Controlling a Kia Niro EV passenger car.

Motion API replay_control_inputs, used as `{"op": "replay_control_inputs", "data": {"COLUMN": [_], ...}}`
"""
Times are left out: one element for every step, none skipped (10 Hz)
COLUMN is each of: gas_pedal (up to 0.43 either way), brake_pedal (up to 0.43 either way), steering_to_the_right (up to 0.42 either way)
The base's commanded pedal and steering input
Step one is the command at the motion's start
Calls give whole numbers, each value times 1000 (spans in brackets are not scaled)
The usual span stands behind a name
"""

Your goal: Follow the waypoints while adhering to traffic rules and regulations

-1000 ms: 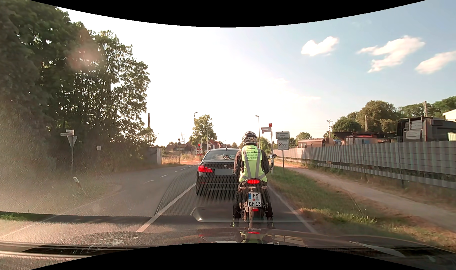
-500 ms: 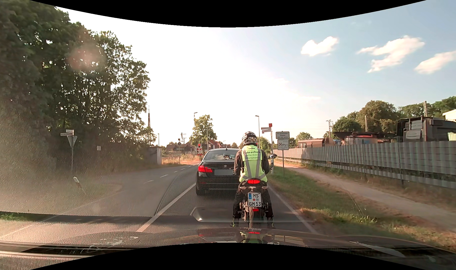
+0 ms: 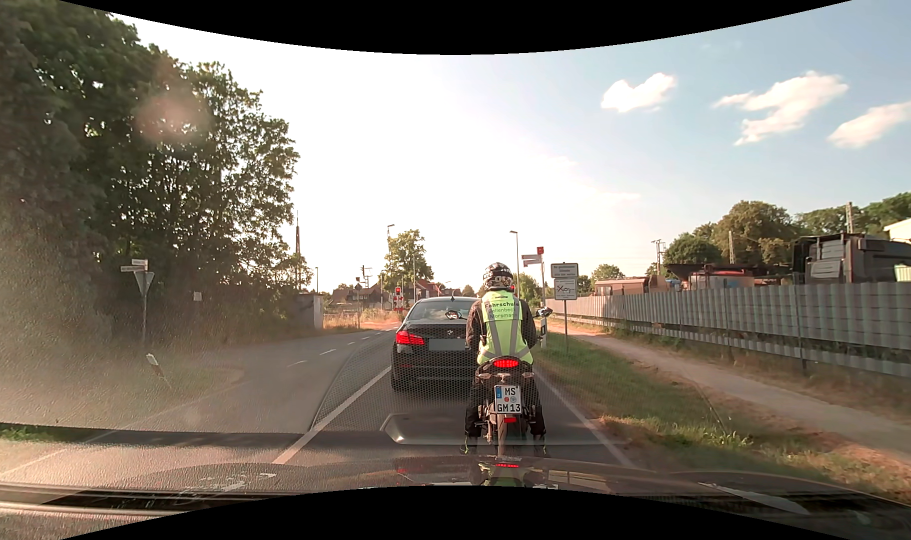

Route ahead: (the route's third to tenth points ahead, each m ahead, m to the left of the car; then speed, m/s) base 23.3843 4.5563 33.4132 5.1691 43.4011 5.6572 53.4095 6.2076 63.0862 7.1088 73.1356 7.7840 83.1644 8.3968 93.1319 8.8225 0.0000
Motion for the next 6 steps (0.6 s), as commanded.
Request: {"op": "replay_control_inputs", "data": {"gas_pedal": [0, 0, 0, 0, 0, 0], "brake_pedal": [329, 329, 329, 329, 329, 329], "steering_to_the_right": [6, 6, 6, 6, 6, 6]}}
